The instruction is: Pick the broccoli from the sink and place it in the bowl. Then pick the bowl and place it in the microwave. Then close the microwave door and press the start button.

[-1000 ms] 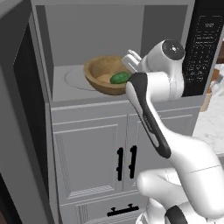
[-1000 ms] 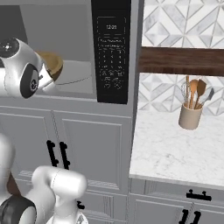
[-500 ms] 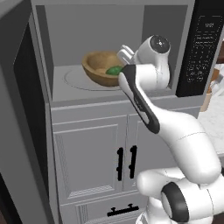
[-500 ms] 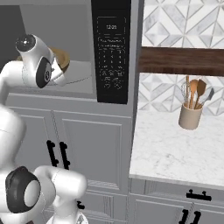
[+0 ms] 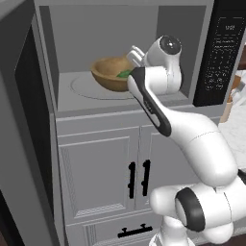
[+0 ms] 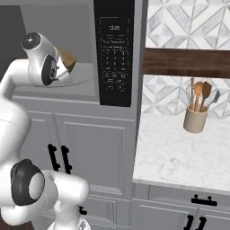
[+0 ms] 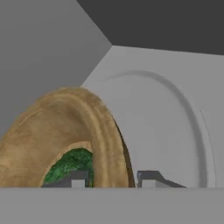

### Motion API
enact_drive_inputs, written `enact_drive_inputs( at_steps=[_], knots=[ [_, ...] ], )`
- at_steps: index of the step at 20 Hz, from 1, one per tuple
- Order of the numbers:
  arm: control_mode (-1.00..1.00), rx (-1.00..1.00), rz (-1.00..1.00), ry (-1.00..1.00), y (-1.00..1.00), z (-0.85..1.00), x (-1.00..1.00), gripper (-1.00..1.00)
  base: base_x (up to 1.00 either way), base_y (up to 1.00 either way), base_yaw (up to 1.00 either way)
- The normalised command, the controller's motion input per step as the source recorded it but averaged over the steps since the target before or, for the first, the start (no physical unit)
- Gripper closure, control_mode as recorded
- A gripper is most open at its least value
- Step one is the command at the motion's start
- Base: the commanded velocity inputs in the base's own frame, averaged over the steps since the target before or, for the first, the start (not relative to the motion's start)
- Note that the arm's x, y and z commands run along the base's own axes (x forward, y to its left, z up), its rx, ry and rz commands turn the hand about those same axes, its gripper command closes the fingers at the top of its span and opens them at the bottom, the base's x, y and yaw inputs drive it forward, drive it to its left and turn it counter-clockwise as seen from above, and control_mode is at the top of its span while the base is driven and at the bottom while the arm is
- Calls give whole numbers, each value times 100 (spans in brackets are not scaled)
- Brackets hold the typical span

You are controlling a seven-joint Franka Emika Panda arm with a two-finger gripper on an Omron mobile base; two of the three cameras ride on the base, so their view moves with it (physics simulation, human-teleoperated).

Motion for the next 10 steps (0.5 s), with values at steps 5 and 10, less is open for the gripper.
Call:
enact_drive_inputs(
  at_steps=[5, 10],
  knots=[
    [-100, 0, 0, -17, 0, 0, -29, -100, 0, 0, 0],
    [-100, 0, 0, -21, -4, 0, -61, -100, 0, 0, 0]
  ],
)
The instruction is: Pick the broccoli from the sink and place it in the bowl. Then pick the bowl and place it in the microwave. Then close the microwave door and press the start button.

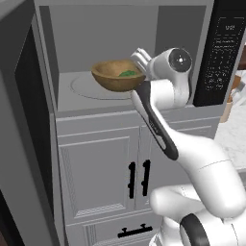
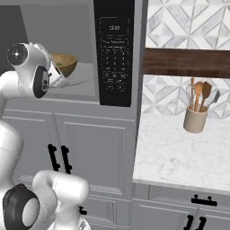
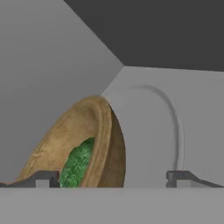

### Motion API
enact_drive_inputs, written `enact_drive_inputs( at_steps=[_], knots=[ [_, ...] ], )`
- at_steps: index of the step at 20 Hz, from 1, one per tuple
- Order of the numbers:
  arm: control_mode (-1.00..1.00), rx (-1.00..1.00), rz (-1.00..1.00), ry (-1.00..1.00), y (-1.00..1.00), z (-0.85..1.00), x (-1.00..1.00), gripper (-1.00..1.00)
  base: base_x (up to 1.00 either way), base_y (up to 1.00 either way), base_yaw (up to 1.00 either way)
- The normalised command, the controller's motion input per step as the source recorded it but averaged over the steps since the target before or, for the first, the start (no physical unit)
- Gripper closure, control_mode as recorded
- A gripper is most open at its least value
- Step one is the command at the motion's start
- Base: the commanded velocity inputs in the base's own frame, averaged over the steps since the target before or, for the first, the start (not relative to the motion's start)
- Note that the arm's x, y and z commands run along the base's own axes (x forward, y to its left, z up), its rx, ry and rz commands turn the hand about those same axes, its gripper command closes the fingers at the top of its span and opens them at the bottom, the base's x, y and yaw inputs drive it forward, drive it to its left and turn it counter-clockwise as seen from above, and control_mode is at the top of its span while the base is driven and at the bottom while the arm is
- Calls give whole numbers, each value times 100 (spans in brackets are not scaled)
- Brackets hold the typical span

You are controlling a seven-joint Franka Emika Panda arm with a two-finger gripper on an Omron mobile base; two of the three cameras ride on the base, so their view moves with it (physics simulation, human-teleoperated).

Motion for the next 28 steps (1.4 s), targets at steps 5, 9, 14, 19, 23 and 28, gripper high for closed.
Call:
enact_drive_inputs(
  at_steps=[5, 9, 14, 19, 23, 28],
  knots=[
    [-100, -7, 0, -9, -11, -12, -31, -100, 0, 0, 0],
    [-100, -20, -8, -9, -15, -10, -13, -100, 0, 0, 0],
    [-100, -29, -30, -15, -3, 0, -29, -100, 0, 0, 0],
    [-100, -33, -34, -16, 0, -14, -29, -100, 0, 0, 0],
    [-100, -32, -33, -22, 0, -3, -58, -100, 0, 0, 0],
    [-100, -33, -24, -30, 17, -2, -85, -100, 0, 0, 0]
  ],
)
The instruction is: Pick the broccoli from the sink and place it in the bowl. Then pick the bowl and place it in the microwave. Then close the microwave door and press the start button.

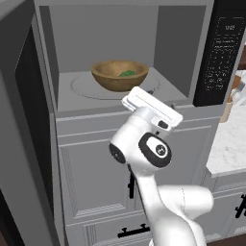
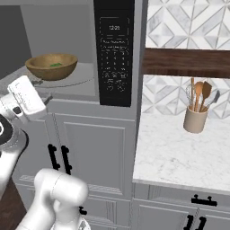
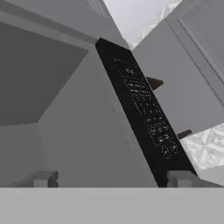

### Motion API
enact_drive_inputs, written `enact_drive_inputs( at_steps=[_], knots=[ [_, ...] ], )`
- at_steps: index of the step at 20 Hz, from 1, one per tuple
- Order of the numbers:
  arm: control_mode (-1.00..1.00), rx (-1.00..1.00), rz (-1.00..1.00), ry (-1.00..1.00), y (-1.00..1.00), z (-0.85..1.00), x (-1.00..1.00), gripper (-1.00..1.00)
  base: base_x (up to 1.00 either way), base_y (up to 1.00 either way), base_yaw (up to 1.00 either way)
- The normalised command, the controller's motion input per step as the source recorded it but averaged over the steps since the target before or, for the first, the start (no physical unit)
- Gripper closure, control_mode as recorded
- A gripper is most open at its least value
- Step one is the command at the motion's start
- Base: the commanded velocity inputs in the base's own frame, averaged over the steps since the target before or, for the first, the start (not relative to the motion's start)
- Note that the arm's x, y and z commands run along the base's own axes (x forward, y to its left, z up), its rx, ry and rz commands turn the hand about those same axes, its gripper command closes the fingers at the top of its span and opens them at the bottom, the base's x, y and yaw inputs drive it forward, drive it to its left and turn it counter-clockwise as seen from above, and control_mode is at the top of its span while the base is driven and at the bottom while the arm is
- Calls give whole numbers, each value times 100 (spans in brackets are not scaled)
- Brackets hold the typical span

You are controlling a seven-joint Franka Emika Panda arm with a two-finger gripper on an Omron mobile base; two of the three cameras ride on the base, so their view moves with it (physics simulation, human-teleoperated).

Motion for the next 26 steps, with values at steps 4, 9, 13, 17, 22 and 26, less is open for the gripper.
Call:
enact_drive_inputs(
  at_steps=[4, 9, 13, 17, 22, 26],
  knots=[
    [-100, -25, -5, -31, 28, -11, -74, -100, 0, 0, 0],
    [-100, -17, -1, -21, 24, -18, -69, -100, 0, 0, 0],
    [-100, -18, -10, -14, 17, -46, -25, -100, 0, 0, 0],
    [-100, -13, -11, -13, 33, -39, -56, -100, 0, 0, 0],
    [-100, -9, -4, -12, 52, -29, -68, -100, 0, 0, 0],
    [-100, -5, 0, -4, 74, -24, -47, -100, 0, 0, 0]
  ],
)
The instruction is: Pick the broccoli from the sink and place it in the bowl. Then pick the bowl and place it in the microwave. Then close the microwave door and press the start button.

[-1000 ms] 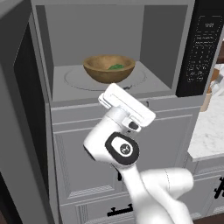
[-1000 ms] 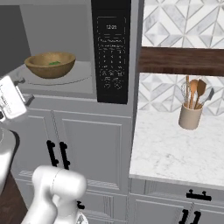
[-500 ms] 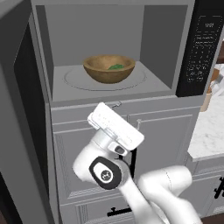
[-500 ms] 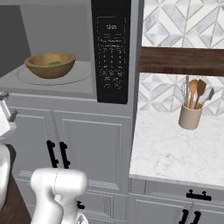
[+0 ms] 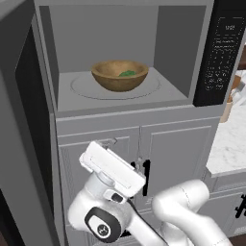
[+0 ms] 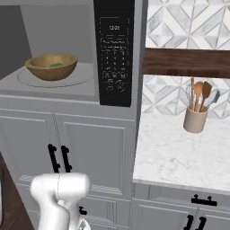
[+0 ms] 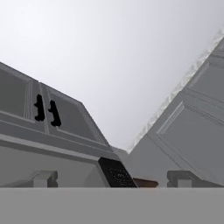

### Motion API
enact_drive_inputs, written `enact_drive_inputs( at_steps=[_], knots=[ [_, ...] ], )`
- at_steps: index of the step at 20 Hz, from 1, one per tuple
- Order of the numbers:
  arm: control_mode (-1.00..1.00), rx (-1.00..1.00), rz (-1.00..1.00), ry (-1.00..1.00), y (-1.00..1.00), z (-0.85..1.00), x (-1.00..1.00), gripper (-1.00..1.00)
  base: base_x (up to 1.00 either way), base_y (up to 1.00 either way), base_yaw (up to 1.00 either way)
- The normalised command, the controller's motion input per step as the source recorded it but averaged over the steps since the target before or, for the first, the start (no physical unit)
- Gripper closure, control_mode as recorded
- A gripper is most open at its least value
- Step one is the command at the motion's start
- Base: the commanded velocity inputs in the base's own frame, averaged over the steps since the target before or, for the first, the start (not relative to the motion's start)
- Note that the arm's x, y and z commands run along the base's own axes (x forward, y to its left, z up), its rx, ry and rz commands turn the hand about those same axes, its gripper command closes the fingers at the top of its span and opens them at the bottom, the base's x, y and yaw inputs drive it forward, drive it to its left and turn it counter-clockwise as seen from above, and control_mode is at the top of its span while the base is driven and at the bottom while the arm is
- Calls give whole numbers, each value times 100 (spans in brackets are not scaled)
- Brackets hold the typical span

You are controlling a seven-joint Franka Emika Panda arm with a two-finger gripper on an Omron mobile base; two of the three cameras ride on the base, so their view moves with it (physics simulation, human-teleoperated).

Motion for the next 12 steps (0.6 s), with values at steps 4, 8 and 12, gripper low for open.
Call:
enact_drive_inputs(
  at_steps=[4, 8, 12],
  knots=[
    [-100, -1, 0, 0, 85, -31, -25, -100, 0, 0, 0],
    [-100, 0, 0, 0, 92, -50, -2, -100, 0, 0, 0],
    [-100, 0, 0, 0, 100, -50, 0, -100, 0, 0, 0]
  ],
)
